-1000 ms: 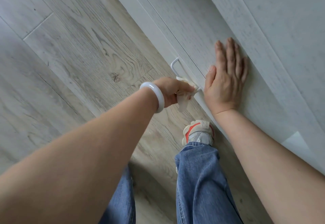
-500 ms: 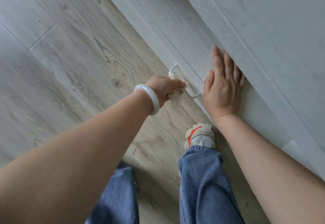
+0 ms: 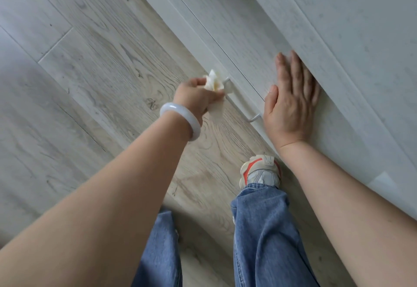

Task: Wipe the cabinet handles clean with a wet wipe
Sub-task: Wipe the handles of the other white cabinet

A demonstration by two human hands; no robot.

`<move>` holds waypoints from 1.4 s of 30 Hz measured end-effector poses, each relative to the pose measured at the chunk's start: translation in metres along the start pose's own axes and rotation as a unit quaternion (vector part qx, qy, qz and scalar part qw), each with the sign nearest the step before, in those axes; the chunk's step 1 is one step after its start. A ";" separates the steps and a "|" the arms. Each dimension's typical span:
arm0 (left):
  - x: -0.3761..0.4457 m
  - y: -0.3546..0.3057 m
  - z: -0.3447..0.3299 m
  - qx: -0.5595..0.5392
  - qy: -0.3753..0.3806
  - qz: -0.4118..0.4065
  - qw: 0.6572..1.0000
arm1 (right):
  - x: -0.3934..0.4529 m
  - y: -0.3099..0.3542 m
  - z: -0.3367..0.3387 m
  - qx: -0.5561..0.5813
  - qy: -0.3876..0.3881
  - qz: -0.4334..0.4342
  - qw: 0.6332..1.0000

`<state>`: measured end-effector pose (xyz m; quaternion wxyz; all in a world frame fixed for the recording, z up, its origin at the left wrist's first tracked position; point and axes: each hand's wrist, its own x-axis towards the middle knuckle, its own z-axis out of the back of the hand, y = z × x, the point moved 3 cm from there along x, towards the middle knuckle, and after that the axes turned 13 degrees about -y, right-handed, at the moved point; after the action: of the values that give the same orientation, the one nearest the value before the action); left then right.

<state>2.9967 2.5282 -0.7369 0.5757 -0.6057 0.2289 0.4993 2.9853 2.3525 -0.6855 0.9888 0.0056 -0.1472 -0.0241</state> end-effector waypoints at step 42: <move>-0.016 0.033 -0.029 -0.322 0.062 0.107 0.939 | -0.008 -0.006 -0.014 -0.019 -0.157 0.046 0.986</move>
<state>2.9720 2.4887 -0.7429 0.2779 -0.7605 0.1549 0.5661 2.9819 2.3465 -0.7015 0.9533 -0.0241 -0.3004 0.0178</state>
